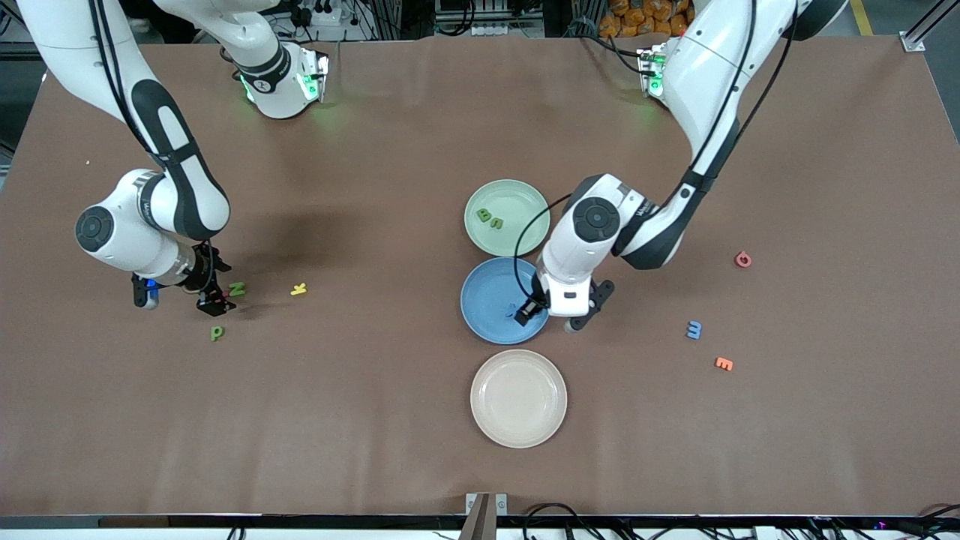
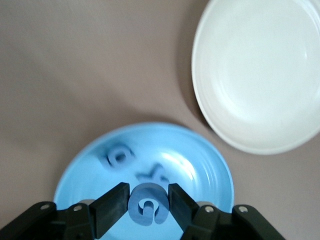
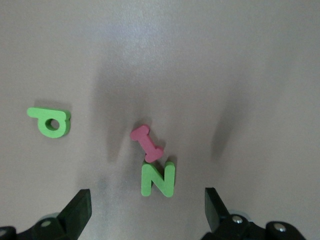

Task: Sort letters by color into matching plates
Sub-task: 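Carry the G into the blue plate while the right gripper reaches green N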

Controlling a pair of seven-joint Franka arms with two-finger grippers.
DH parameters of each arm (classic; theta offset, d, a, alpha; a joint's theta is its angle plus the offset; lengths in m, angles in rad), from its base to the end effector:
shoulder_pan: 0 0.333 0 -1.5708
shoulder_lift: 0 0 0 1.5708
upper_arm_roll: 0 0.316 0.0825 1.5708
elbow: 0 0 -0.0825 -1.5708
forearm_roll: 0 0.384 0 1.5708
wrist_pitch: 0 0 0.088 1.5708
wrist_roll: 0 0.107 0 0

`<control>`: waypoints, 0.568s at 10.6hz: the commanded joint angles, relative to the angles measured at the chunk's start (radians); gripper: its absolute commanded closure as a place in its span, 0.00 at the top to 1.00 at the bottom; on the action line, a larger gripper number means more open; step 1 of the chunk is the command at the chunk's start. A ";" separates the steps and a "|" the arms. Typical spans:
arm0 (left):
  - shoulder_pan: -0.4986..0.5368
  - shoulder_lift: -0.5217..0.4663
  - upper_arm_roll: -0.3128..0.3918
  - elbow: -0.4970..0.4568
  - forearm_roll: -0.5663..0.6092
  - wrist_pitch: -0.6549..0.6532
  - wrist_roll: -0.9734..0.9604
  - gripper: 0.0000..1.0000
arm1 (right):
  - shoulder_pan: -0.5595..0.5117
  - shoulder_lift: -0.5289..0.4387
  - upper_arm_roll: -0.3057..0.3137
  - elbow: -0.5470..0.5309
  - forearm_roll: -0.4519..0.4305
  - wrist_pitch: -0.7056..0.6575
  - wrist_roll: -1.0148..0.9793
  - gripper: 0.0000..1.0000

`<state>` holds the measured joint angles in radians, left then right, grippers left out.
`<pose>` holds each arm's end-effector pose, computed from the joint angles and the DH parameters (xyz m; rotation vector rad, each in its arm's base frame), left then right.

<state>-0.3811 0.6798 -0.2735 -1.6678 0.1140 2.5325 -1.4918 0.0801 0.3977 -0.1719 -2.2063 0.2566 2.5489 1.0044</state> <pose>0.5719 -0.4083 0.2420 2.6669 1.1697 0.0337 0.5456 -0.0555 0.1963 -2.4625 1.8737 0.1082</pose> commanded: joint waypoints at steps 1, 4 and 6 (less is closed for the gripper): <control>-0.068 0.015 0.008 0.037 -0.043 -0.014 -0.019 0.00 | 0.018 0.026 -0.009 0.007 0.001 -0.016 0.026 1.00; -0.108 0.043 0.010 0.040 -0.034 0.021 0.004 0.00 | 0.020 0.032 -0.009 0.008 0.001 -0.016 0.026 1.00; -0.107 0.046 0.011 0.049 -0.031 0.023 0.091 0.85 | 0.020 0.041 -0.011 0.008 0.001 -0.015 0.026 0.97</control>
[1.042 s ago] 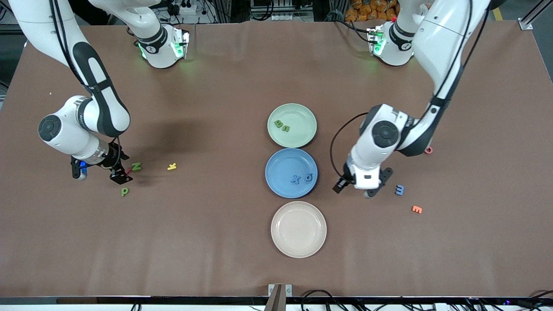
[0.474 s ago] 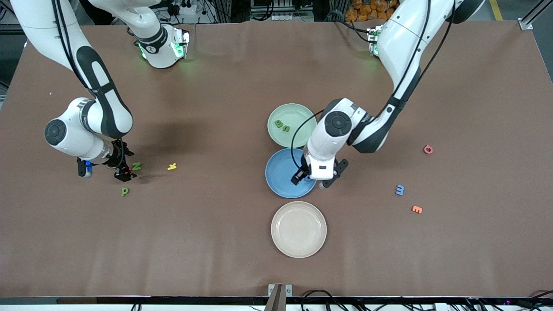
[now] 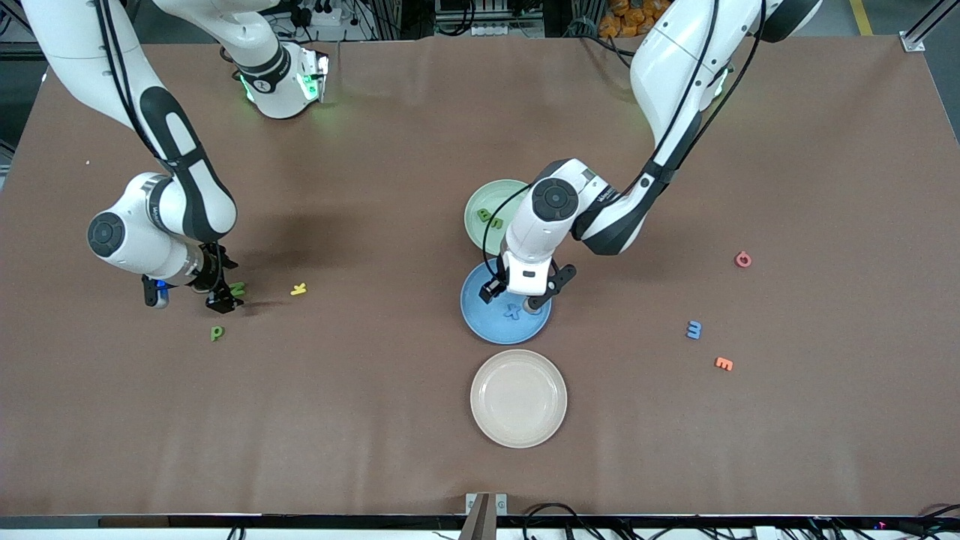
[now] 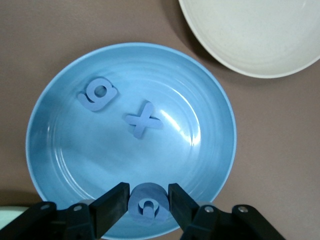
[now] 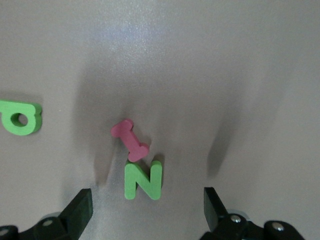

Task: Sort letters by color into matching plates
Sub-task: 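Carry the G into the blue plate while the right gripper reaches green N, then grasp the green N with the right gripper while the left gripper returns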

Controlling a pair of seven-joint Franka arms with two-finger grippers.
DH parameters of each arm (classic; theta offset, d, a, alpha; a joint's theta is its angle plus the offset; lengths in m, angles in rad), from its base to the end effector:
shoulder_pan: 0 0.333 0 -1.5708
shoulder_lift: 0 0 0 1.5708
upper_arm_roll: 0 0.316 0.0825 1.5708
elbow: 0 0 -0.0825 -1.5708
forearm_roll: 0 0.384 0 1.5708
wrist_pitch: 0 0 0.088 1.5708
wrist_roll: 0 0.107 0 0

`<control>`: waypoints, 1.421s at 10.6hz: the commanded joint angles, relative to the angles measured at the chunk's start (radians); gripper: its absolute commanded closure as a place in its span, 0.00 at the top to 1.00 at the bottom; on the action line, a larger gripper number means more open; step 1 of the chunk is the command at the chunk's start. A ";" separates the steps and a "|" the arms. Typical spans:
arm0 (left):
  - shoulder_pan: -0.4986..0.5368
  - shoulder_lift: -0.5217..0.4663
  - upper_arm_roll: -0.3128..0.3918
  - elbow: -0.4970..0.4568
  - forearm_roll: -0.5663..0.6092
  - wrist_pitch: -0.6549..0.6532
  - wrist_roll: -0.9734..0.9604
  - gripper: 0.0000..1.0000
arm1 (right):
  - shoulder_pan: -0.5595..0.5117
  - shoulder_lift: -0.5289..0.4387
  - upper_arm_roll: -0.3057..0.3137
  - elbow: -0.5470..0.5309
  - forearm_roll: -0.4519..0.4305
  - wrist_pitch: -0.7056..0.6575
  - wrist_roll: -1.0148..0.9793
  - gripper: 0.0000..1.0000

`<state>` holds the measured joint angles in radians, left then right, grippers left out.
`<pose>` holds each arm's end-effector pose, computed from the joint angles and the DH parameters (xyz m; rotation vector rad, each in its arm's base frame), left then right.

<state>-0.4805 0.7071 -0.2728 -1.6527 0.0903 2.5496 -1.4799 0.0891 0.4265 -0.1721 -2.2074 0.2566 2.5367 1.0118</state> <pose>0.5320 -0.4641 0.2316 2.7026 1.0462 -0.0057 0.5402 -0.0506 0.1795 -2.4809 1.8868 0.1619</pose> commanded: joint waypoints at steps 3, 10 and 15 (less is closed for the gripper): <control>-0.017 0.011 0.020 0.047 0.000 0.006 0.092 1.00 | 0.011 0.026 -0.010 0.011 0.001 0.010 0.021 0.88; 0.126 -0.018 0.052 0.033 0.253 -0.113 0.501 1.00 | 0.012 0.035 -0.010 0.008 0.000 0.050 0.021 0.74; 0.249 -0.053 0.041 0.021 0.246 -0.281 0.899 1.00 | 0.014 0.035 -0.010 0.008 -0.002 0.048 0.019 0.35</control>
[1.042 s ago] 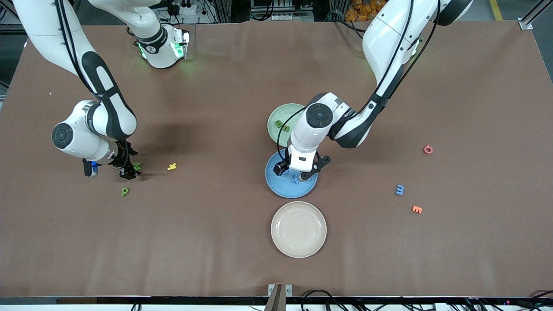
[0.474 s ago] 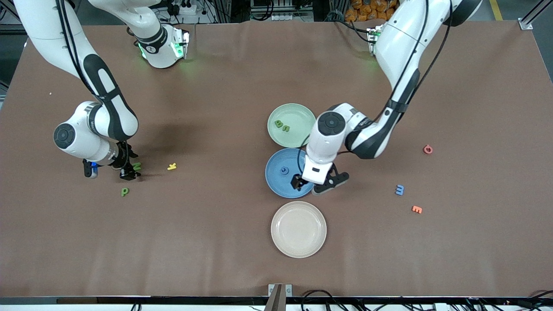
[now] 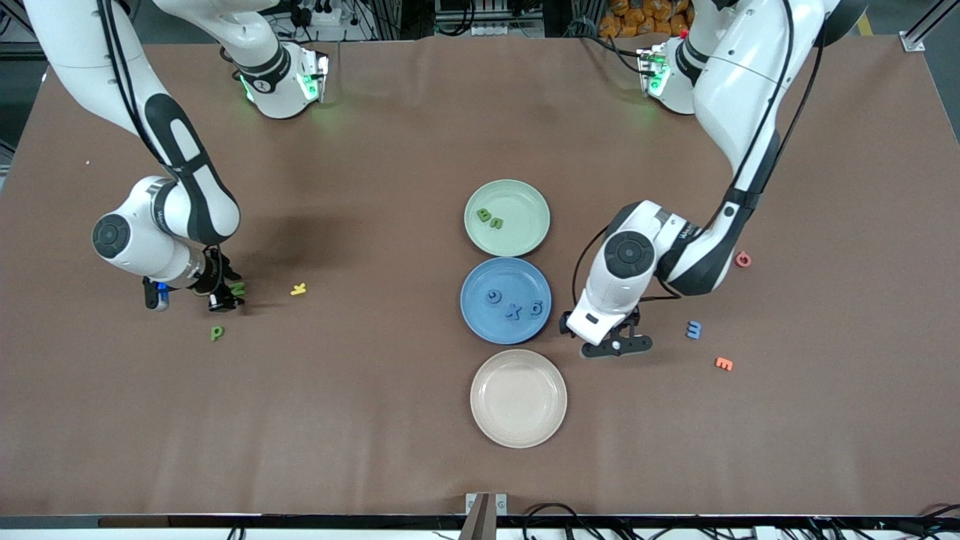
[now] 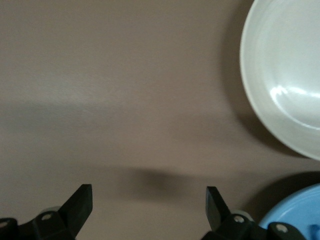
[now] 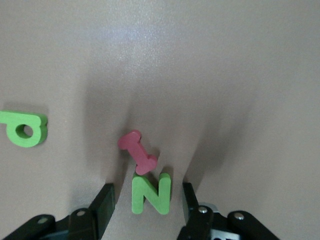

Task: Sort letters by color into matching plates
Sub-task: 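Grasp the green N with the right gripper while the left gripper returns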

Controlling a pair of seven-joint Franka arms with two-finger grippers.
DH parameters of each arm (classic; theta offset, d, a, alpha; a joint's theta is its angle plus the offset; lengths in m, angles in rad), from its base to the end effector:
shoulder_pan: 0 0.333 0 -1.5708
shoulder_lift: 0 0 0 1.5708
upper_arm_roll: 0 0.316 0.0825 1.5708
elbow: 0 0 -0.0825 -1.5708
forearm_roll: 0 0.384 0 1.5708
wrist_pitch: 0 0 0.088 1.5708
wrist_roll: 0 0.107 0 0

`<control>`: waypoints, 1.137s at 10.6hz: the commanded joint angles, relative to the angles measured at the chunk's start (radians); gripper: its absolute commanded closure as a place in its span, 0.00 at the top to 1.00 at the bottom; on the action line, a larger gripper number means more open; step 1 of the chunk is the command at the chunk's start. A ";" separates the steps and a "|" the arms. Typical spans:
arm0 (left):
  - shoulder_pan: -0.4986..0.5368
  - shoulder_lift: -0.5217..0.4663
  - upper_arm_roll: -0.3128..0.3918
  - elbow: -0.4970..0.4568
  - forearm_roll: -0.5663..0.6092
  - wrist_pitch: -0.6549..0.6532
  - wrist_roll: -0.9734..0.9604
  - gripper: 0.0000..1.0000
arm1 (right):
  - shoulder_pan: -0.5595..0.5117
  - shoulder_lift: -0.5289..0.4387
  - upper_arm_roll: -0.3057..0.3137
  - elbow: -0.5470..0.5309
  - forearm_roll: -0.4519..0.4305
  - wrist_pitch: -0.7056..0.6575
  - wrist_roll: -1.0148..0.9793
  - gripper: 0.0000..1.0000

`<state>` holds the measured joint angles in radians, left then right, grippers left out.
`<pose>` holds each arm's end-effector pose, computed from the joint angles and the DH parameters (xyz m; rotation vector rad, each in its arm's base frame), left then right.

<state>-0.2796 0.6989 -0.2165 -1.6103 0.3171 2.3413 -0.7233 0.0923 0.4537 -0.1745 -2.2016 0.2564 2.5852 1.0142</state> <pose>0.6265 -0.3105 0.2293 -3.0897 -0.1000 -0.1551 0.5436 -0.0523 0.1709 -2.4791 1.8911 0.1138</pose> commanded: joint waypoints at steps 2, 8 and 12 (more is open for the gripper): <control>0.159 -0.094 -0.062 -0.095 0.010 -0.077 0.319 1.00 | 0.018 0.002 -0.006 0.003 0.000 -0.005 0.014 0.10; 0.401 -0.102 -0.138 -0.151 0.010 -0.076 0.753 1.00 | 0.064 -0.058 0.000 0.126 0.012 -0.238 0.039 0.00; 0.433 -0.069 -0.138 -0.155 0.008 -0.063 0.759 1.00 | 0.141 -0.058 0.022 0.181 0.009 -0.309 0.021 0.00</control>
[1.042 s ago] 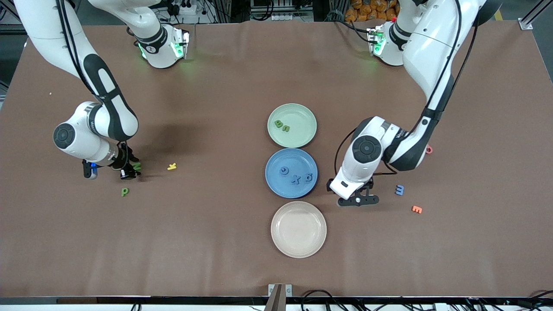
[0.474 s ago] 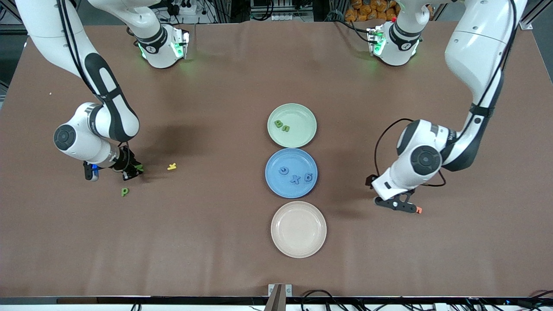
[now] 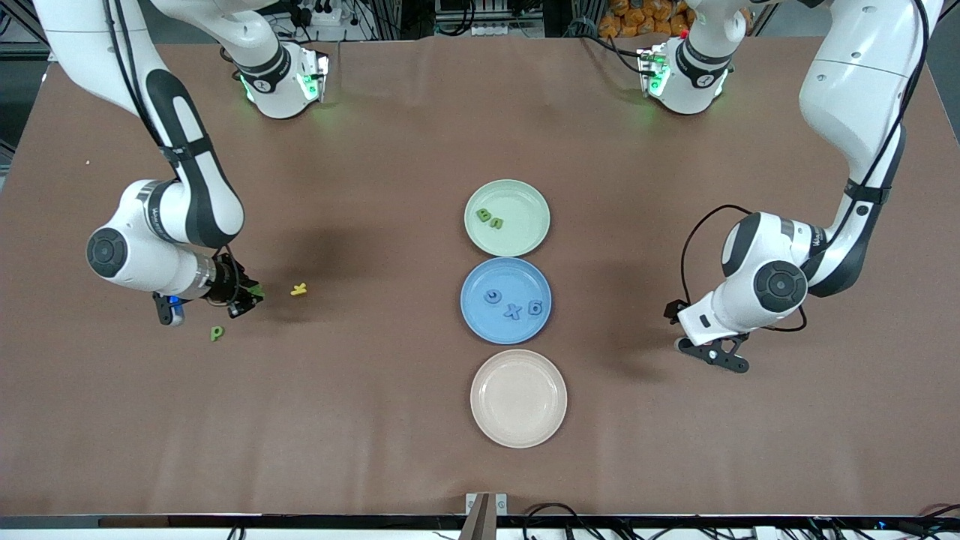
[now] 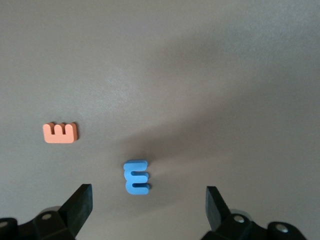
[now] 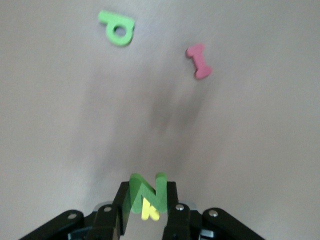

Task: Sort letters by color into matching plates
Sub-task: 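Grasp the green N with the right gripper while the left gripper returns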

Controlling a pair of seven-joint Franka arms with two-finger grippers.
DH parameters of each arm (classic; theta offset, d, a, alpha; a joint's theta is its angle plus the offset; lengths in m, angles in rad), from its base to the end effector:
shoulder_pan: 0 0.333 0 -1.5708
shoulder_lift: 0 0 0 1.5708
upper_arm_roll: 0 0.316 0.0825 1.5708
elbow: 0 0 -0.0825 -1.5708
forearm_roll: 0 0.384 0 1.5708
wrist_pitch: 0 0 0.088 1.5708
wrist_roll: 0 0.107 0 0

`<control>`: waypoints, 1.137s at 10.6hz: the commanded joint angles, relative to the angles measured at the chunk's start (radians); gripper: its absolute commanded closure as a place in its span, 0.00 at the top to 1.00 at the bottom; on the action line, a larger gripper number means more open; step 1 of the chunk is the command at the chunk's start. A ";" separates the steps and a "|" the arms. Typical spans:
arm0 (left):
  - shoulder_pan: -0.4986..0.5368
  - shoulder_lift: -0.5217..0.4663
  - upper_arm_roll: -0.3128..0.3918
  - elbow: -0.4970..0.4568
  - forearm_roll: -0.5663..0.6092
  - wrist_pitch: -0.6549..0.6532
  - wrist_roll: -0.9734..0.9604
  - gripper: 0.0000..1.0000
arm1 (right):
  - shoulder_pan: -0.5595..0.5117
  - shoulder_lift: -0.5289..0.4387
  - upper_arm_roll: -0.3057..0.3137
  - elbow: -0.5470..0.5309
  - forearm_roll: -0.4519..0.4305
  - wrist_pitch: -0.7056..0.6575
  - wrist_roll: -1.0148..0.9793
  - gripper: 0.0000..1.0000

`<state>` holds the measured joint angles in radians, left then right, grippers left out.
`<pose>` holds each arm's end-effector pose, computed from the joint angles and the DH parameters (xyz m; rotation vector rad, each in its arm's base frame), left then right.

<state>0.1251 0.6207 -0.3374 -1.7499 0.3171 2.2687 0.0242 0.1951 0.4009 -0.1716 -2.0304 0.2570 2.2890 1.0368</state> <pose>0.6488 -0.1126 0.2279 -3.0347 0.6082 0.0776 0.5848 0.0211 0.2394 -2.5683 1.7323 0.2646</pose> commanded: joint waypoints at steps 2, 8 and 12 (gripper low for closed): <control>0.051 0.019 -0.017 -0.051 0.008 0.073 0.011 1.00 | 0.052 -0.005 0.088 0.025 0.008 -0.013 -0.041 0.00; 0.103 0.022 -0.014 -0.151 0.008 0.261 -0.006 1.00 | 0.072 -0.007 0.328 0.085 0.008 -0.066 -0.136 0.00; 0.102 0.022 -0.014 -0.155 0.010 0.262 -0.006 0.95 | 0.190 0.012 0.336 0.134 -0.037 -0.039 -0.152 0.00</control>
<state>0.2132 0.6545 -0.3389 -1.8857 0.3171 2.5153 0.0241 0.3360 0.4007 0.1652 -1.9275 0.2533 2.2439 0.9039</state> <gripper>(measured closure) 0.000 0.678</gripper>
